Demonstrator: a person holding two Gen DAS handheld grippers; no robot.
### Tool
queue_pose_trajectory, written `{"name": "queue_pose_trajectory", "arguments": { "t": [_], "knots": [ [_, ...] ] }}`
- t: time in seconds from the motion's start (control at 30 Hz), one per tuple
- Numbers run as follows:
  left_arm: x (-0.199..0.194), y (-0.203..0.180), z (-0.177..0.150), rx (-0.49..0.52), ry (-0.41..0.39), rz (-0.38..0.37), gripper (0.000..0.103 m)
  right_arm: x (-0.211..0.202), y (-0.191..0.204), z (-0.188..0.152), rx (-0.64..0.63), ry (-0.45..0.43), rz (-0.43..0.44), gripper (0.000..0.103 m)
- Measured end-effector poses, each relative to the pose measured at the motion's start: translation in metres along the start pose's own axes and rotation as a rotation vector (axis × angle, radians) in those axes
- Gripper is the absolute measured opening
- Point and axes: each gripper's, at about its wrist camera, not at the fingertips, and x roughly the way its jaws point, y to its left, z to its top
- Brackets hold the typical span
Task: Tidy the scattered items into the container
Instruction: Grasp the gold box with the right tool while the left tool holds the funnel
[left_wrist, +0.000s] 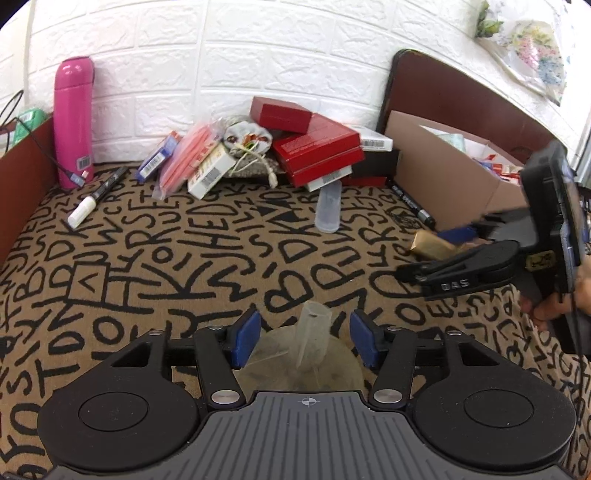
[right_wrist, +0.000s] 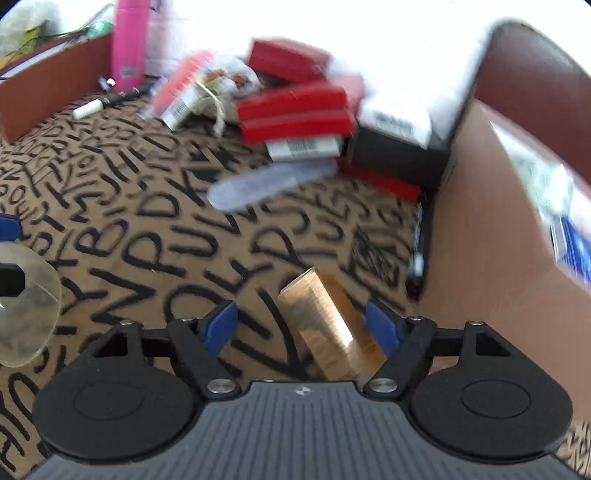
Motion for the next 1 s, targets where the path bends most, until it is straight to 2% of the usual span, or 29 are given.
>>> {"name": "queue_pose_trajectory", "arguments": {
  "t": [0.1, 0.13, 0.2, 0.23, 0.33, 0.4, 0.47, 0.83, 1.0],
  "knots": [
    [0.006, 0.004, 0.000, -0.016, 0.014, 0.003, 0.065, -0.011, -0.003, -0.012, 0.032, 0.026, 0.042, 0.079],
    [0.008, 0.004, 0.000, -0.019, 0.019, 0.006, 0.058, -0.015, -0.004, -0.017, 0.050, 0.029, 0.062, 0.075],
    [0.009, 0.004, 0.002, -0.025, 0.023, 0.012, 0.056, -0.022, -0.004, -0.026, 0.090, 0.032, 0.118, 0.068],
    [0.008, 0.004, 0.002, -0.028, 0.022, 0.012, 0.052, -0.025, -0.004, -0.030, 0.106, 0.026, 0.134, 0.068],
    [0.002, 0.004, 0.002, -0.038, 0.010, 0.012, 0.043, -0.033, -0.003, -0.038, 0.127, 0.003, 0.130, 0.068],
    [-0.003, 0.003, 0.001, -0.033, 0.000, 0.023, 0.031, -0.034, -0.002, -0.039, 0.129, -0.005, 0.128, 0.068],
    [-0.010, 0.003, 0.001, -0.032, -0.014, 0.022, 0.015, -0.035, -0.002, -0.039, 0.126, -0.008, 0.124, 0.066],
    [-0.024, 0.004, -0.008, -0.045, -0.031, 0.044, 0.013, -0.034, -0.006, -0.041, 0.154, -0.019, 0.126, 0.066],
    [-0.020, 0.003, -0.013, -0.043, -0.031, 0.047, 0.019, -0.034, -0.006, -0.039, 0.158, -0.024, 0.128, 0.066]
  ]
}}
